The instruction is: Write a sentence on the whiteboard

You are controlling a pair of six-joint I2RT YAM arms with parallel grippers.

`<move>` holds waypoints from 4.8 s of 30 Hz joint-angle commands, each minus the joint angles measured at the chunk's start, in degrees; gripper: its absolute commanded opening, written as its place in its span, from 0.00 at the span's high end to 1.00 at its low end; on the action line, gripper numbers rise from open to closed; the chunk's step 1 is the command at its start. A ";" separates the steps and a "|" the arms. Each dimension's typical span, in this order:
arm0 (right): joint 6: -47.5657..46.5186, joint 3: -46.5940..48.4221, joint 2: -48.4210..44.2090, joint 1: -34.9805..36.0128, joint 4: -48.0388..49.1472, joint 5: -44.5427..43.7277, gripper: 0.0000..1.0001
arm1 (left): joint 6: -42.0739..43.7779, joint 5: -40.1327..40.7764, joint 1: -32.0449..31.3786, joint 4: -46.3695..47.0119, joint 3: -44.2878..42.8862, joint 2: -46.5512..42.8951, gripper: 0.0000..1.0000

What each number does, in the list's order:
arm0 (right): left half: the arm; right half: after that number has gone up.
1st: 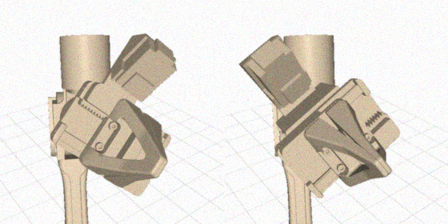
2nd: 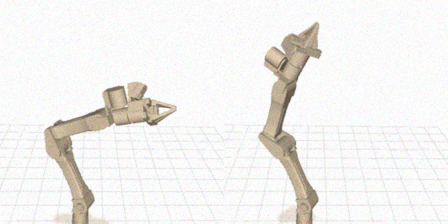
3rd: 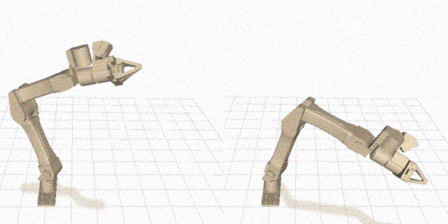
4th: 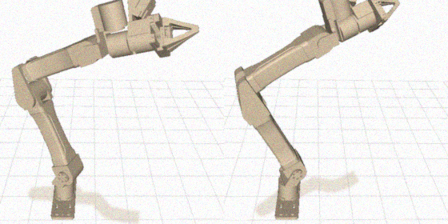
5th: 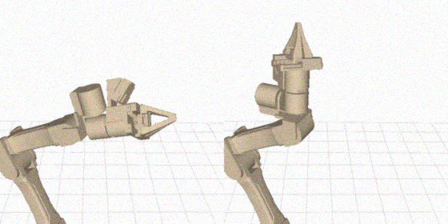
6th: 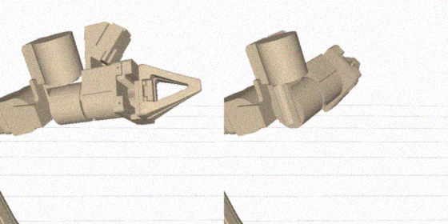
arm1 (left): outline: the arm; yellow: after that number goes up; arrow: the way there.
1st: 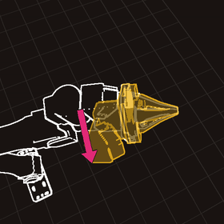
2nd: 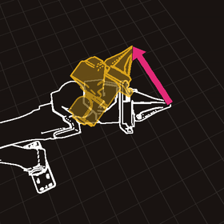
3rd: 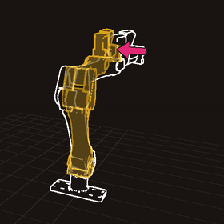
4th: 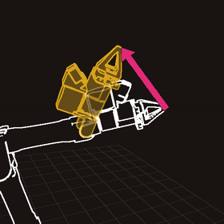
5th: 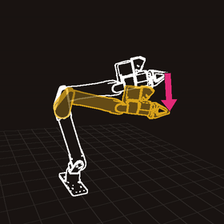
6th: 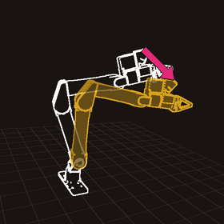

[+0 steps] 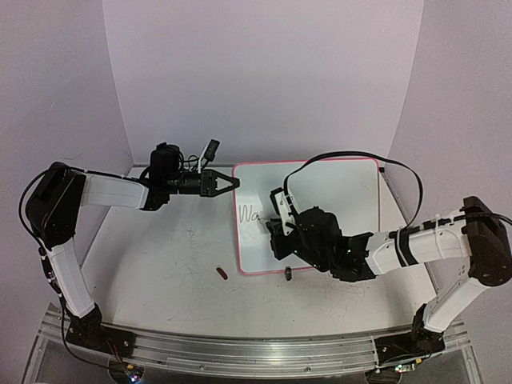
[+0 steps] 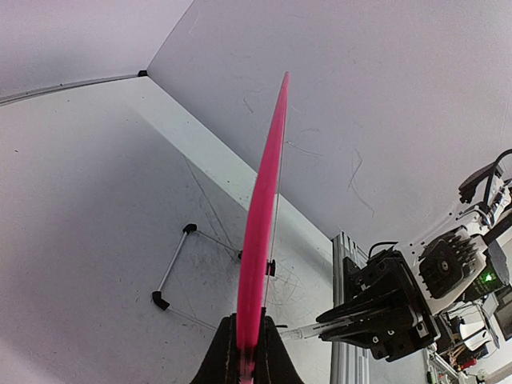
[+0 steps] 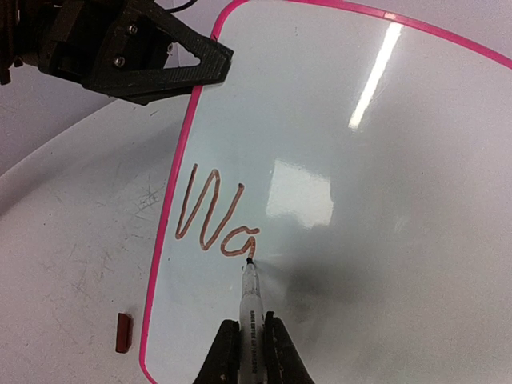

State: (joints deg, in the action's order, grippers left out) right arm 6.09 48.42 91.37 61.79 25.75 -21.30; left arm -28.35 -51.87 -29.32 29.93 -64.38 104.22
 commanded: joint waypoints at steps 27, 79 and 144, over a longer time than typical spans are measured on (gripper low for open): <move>-3.54 0.42 -2.70 0.06 3.64 0.21 1.00 | -1.19 -0.01 -0.92 -1.46 -0.40 -0.75 1.00; -3.58 2.18 0.28 -0.83 5.28 -2.19 1.00 | -1.27 -0.24 -0.91 -1.46 -0.44 -0.97 1.00; -1.16 1.82 1.17 -0.33 1.64 -4.96 1.00 | -1.27 -0.27 -0.96 -1.46 -0.42 -1.13 1.00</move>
State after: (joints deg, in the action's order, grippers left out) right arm 5.70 47.79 91.39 62.72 26.37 -23.55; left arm -28.38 -52.10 -29.32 29.98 -64.38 104.22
